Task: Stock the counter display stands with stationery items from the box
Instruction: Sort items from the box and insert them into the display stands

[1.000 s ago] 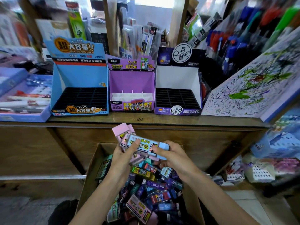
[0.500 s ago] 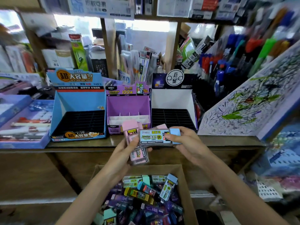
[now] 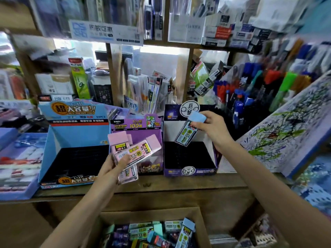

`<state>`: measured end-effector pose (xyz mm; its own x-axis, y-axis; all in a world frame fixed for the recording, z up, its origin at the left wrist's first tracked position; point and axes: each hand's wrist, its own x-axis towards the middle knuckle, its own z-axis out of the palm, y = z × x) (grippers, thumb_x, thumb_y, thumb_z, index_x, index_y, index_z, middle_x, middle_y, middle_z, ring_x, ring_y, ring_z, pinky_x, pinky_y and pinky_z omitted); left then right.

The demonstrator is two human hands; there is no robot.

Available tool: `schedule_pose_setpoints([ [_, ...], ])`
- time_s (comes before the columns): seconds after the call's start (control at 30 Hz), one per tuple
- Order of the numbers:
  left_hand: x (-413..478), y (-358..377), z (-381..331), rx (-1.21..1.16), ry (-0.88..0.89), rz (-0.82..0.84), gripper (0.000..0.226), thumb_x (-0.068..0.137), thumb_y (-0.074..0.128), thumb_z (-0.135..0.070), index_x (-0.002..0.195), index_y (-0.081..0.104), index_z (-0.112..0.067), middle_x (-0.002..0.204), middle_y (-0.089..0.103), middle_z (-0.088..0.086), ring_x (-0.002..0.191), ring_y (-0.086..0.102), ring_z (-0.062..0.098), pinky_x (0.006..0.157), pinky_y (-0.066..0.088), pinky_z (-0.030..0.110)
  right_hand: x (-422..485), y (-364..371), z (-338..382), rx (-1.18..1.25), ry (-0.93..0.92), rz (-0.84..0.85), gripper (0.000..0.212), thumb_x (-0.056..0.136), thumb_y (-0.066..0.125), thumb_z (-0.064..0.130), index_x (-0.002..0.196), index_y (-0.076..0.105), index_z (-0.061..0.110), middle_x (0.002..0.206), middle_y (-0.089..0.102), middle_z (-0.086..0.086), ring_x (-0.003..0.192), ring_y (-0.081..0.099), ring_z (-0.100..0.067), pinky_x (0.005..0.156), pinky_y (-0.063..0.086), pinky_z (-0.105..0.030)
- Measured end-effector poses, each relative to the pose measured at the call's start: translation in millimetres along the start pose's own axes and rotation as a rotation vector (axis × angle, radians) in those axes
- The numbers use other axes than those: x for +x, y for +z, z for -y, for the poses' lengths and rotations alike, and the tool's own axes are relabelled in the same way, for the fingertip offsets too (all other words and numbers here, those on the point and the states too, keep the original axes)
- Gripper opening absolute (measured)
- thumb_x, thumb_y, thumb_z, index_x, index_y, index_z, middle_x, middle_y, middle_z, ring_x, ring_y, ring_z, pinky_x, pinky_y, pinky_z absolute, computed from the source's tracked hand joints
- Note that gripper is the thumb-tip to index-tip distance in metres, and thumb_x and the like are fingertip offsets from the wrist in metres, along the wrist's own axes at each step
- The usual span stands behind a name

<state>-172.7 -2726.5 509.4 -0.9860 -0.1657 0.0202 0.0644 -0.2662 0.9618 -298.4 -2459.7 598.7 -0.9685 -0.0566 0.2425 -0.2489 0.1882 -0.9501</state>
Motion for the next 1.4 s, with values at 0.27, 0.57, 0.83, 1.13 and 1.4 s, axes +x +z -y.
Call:
schedule_pose_setpoints([
  [0.27,-0.4,-21.2,19.1,-0.009,-0.007,-0.078,0.036,0.076,0.060,-0.032,0.112,0.058,-0.031,0.105,0.072,-0.006,0.092,0.069,0.013,0.072,0.053,0.029,40.5,45.4,-22.9,-0.338,-0.143,0.209,0.026,0.078,0.069,-0.004,0.103,0.063,0.004,0.098,0.061,-0.006,0.102,0.061,-0.028,0.093,0.049,-0.038],
  [0.57,4.9,-24.2,26.4,-0.038,-0.001,-0.094,0.033,0.075,0.061,-0.032,0.108,0.060,-0.036,0.105,0.072,-0.008,0.093,0.069,0.013,0.078,0.049,0.036,47.5,48.3,-24.7,-0.357,-0.101,0.278,0.027,0.077,0.071,-0.005,0.103,0.064,-0.003,0.095,0.061,-0.006,0.089,0.057,-0.015,0.074,0.046,-0.007],
  [0.83,2.9,-18.8,25.9,-0.036,0.015,-0.112,0.034,0.075,0.060,-0.032,0.109,0.059,-0.036,0.105,0.072,-0.008,0.093,0.069,0.012,0.077,0.050,0.035,48.0,58.5,-35.6,-0.541,0.037,0.178,0.025,0.083,0.071,0.018,0.099,0.069,-0.002,0.070,0.065,-0.006,0.060,0.054,-0.014,0.062,0.045,-0.030],
  [1.13,-7.0,-6.0,21.2,-0.060,0.021,-0.118,0.037,0.075,0.059,-0.033,0.112,0.057,-0.031,0.106,0.071,-0.005,0.094,0.069,0.012,0.080,0.051,0.034,31.4,58.9,-24.4,-0.973,-0.039,0.132,0.050,0.088,0.064,0.035,0.053,0.042,0.007,0.053,0.045,-0.004,0.052,0.047,-0.022,0.049,0.036,-0.030],
  [1.4,-9.7,28.6,16.4,-0.189,-0.014,-0.004,0.040,0.078,0.058,-0.027,0.117,0.055,-0.022,0.103,0.073,0.000,0.091,0.070,0.016,0.066,0.058,0.028,-71.2,69.1,-16.6,0.083,0.277,0.307,0.032,0.092,0.052,0.042,0.097,0.062,0.012,0.084,0.071,-0.007,0.078,0.071,-0.020,0.064,0.056,-0.025],
])
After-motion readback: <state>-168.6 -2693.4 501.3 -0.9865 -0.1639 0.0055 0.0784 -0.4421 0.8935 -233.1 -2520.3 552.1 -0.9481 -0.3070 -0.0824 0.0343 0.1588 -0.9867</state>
